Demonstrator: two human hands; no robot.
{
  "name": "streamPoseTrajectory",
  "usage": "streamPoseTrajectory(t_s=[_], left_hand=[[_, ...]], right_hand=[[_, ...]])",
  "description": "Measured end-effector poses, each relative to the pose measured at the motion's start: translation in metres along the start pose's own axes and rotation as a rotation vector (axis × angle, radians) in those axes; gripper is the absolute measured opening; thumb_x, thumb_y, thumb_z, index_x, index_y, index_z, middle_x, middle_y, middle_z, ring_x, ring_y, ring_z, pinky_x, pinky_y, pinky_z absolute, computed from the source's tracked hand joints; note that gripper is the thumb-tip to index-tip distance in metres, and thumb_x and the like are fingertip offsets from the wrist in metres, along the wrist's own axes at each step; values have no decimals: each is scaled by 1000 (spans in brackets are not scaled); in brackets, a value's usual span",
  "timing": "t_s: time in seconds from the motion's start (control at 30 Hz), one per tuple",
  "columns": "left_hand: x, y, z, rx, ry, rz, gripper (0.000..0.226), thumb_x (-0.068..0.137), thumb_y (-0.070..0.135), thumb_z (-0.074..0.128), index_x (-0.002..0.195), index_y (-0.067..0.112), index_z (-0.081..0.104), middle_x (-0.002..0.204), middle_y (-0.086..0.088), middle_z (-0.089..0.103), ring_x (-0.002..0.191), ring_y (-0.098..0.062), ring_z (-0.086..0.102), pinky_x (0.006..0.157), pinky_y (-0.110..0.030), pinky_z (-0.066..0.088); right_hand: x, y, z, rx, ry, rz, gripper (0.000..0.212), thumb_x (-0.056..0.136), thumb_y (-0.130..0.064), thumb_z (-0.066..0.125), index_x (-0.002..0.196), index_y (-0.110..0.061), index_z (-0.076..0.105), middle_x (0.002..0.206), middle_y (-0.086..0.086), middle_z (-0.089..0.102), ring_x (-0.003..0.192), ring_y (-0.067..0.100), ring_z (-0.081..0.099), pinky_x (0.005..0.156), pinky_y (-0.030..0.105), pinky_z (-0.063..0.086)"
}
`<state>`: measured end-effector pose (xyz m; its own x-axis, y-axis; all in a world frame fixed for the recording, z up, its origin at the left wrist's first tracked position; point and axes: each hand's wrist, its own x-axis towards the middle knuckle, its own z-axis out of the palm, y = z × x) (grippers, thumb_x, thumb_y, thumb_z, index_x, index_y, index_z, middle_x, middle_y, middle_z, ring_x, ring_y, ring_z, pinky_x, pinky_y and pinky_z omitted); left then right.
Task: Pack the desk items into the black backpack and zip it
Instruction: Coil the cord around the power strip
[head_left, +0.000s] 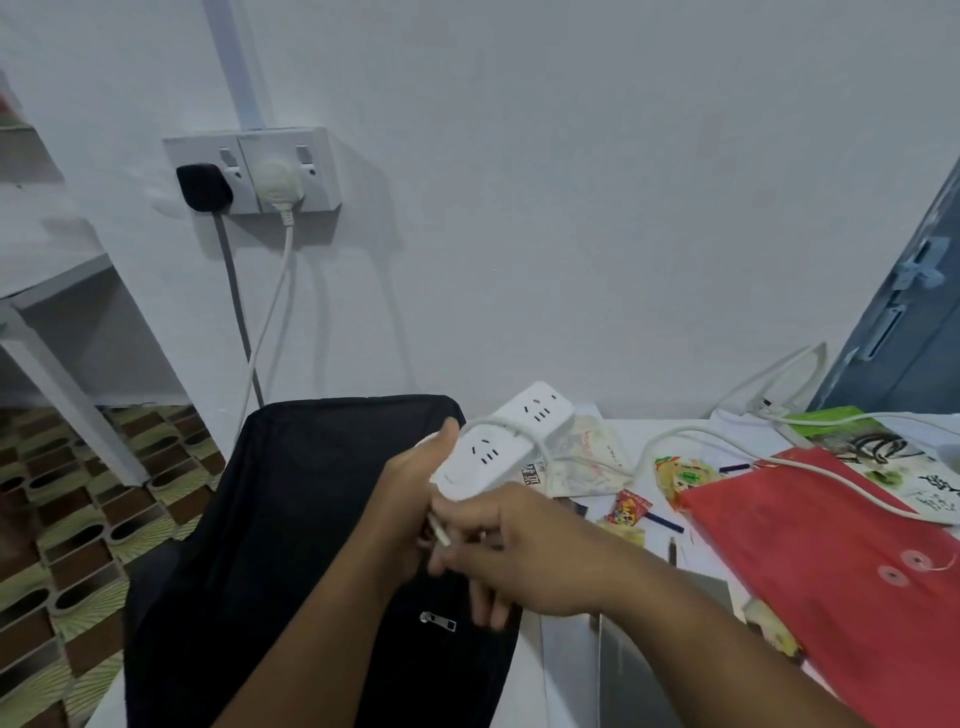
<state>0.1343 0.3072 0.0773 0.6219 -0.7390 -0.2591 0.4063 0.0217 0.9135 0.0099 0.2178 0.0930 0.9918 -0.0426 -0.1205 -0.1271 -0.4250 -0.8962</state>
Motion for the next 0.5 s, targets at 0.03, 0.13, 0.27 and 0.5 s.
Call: streamPoseTrajectory(t_s=[0.03,0.13,0.27,0.5], left_hand=[[-2,1,-4,70,6,44,40,98,42,57,94,5,70,79,-20,69,56,-28,63,50,-28,46],[-5,2,-21,371,25,99,34,100,35,57,85,5,63,56,-19,54,36,-21,43,41,-20,29],[-8,5,-32,446,37,146,24,98,29,61,89,8,69,54,-20,51,40,-22,42,40,-20,30],[-8,16,-28,233,90,280,36,100,37,58,108,2,59,56,-17,48,34,-19,36,37,-20,30]], right_hand=[[-1,2,-5,-68,109,-18,24,99,-22,56,118,-33,68,96,-1,75,62,19,70,65,38,60],[-10,6,-32,-390,411,-83,24,91,-34,63,114,-35,70,79,-10,72,69,10,66,73,32,55],[-16,23,-67,-653,545,78,14,94,-47,51,94,-34,56,78,-16,71,70,5,60,83,33,50],[-20,36,-50,-94,554,-138,25,97,-48,52,104,-31,70,107,-18,70,107,2,63,92,26,46]])
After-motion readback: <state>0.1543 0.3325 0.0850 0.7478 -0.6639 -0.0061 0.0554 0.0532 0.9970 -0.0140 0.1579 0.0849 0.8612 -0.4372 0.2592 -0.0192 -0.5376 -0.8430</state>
